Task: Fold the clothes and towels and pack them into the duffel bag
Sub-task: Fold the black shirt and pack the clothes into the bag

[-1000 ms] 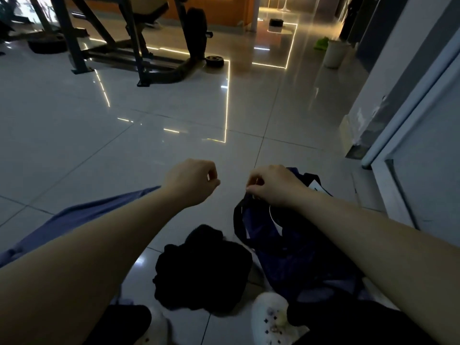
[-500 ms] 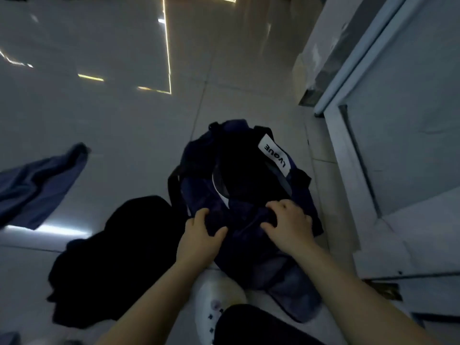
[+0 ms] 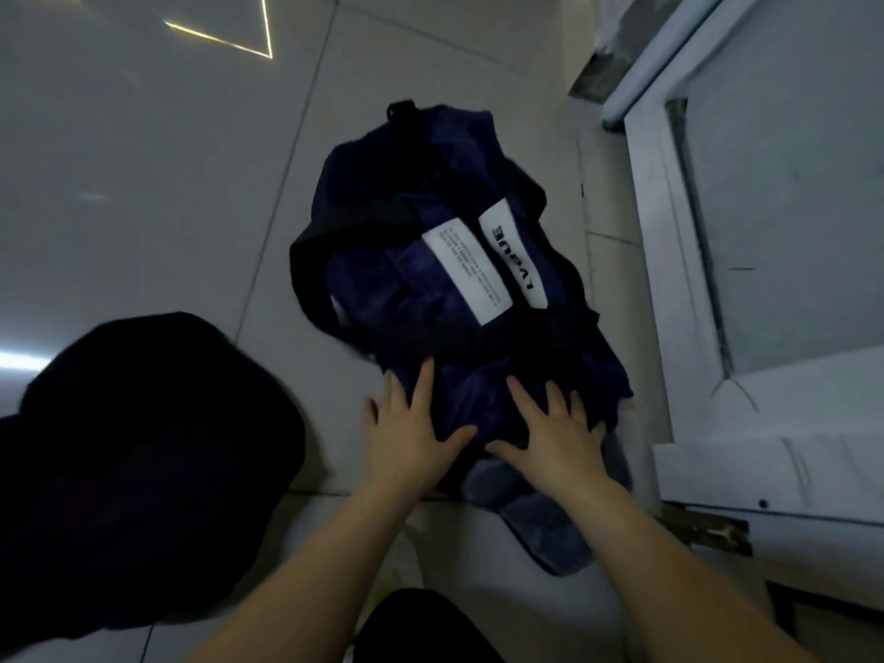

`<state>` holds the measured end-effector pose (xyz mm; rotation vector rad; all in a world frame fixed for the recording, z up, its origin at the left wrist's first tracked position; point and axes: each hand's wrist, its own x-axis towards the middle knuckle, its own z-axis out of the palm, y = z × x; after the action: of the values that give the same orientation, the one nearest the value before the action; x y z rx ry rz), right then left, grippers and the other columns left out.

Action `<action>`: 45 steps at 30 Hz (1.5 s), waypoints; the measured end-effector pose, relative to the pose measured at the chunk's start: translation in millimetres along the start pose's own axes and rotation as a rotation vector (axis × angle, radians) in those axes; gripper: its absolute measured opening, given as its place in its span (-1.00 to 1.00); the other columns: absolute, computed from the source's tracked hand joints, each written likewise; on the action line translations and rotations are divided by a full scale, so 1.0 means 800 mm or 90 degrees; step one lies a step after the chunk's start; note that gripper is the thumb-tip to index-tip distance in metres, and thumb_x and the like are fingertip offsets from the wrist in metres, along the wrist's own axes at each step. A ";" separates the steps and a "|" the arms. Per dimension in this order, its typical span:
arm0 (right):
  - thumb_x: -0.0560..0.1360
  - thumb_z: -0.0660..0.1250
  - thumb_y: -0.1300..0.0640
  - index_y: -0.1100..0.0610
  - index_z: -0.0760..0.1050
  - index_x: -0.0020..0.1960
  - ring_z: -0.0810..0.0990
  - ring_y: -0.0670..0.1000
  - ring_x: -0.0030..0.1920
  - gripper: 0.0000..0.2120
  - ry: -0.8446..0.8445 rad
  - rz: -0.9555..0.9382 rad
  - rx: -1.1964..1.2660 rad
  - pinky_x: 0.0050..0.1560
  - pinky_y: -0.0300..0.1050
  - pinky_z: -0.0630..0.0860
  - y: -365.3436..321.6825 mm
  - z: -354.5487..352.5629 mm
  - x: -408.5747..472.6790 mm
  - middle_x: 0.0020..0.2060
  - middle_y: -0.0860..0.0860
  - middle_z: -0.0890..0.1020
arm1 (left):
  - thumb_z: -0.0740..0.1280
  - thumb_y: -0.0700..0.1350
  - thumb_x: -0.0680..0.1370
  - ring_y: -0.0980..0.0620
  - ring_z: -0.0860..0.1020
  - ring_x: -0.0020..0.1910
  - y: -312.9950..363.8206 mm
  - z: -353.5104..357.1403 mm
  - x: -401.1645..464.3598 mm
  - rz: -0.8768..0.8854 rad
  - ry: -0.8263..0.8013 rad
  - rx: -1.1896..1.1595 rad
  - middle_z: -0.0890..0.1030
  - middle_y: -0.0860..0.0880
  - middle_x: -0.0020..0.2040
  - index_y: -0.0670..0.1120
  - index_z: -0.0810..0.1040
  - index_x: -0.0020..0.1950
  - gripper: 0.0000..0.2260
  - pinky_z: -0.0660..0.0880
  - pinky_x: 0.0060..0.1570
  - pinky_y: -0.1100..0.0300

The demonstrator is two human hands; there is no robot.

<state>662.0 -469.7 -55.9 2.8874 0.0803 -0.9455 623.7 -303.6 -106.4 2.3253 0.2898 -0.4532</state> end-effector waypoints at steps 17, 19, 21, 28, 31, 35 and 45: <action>0.55 0.25 0.15 -0.08 0.16 0.52 0.13 0.12 0.47 -0.41 0.278 -0.088 0.155 0.41 0.11 0.19 -0.027 -0.042 0.000 0.48 0.09 0.17 | 0.25 0.06 0.58 -0.06 0.50 0.20 0.017 -0.086 0.024 0.205 0.028 0.068 0.46 -0.03 0.32 0.02 0.33 0.42 -0.58 0.47 0.09 0.05; 0.54 0.24 0.17 -0.04 0.21 0.51 0.19 0.13 0.43 -0.44 0.267 -0.163 0.155 0.37 0.08 0.25 -0.061 -0.051 -0.001 0.45 0.09 0.23 | 0.22 0.05 0.60 -0.02 0.52 0.16 0.003 -0.122 0.015 0.214 0.031 0.138 0.53 0.00 0.23 0.01 0.43 0.33 -0.68 0.46 0.05 0.11; 0.53 0.24 0.18 -0.01 0.23 0.50 0.26 0.13 0.38 -0.45 0.236 -0.228 0.166 0.33 0.07 0.30 -0.106 -0.058 -0.004 0.41 0.08 0.29 | 0.21 0.05 0.60 0.00 0.53 0.15 -0.021 -0.163 -0.001 0.207 0.024 0.200 0.55 0.03 0.19 0.01 0.47 0.28 -0.72 0.43 0.01 0.15; 0.45 0.29 0.17 0.12 0.39 0.39 0.46 0.23 0.20 -0.51 0.160 -0.535 0.131 0.16 0.11 0.46 -0.277 -0.033 -0.047 0.21 0.16 0.50 | 0.21 0.10 0.57 -0.10 0.54 0.12 -0.149 -0.302 -0.098 0.082 -0.074 0.509 0.56 0.00 0.13 0.01 0.52 0.07 -0.78 0.37 -0.13 0.12; 0.54 0.24 -0.06 0.06 0.32 0.42 0.42 0.18 0.23 -0.52 0.073 -0.647 -0.061 0.14 0.02 0.42 -0.323 0.003 -0.073 0.26 0.11 0.43 | 0.23 0.25 0.52 -0.07 0.52 0.12 -0.205 -0.322 -0.140 0.071 -0.145 0.513 0.51 0.02 0.16 0.05 0.46 0.14 -0.66 0.37 -0.13 0.14; 0.50 0.19 -0.32 -0.03 0.02 0.53 0.36 0.21 0.27 -0.26 0.008 -0.643 -0.265 0.22 0.07 0.32 -0.351 0.037 -0.083 0.35 0.18 0.29 | 0.03 0.55 0.31 -0.06 0.25 0.41 -0.269 -0.294 -0.175 0.006 -0.297 0.474 0.22 0.01 0.45 0.08 0.21 0.47 -0.14 0.40 0.25 0.02; 0.58 0.19 0.00 -0.06 0.35 0.28 0.54 0.13 0.08 -0.72 0.028 -0.537 -0.118 -0.09 -0.03 0.47 -0.362 -0.028 -0.070 0.14 0.02 0.55 | 0.22 -0.08 0.59 -0.19 0.44 0.22 -0.256 -0.288 -0.129 0.008 -0.264 0.419 0.40 -0.15 0.28 -0.04 0.25 0.44 -0.59 0.37 -0.06 0.04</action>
<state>606.4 -180.4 -27.7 2.6722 1.3807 -0.8798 515.3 -4.5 -40.0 2.7650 -0.0974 -1.1416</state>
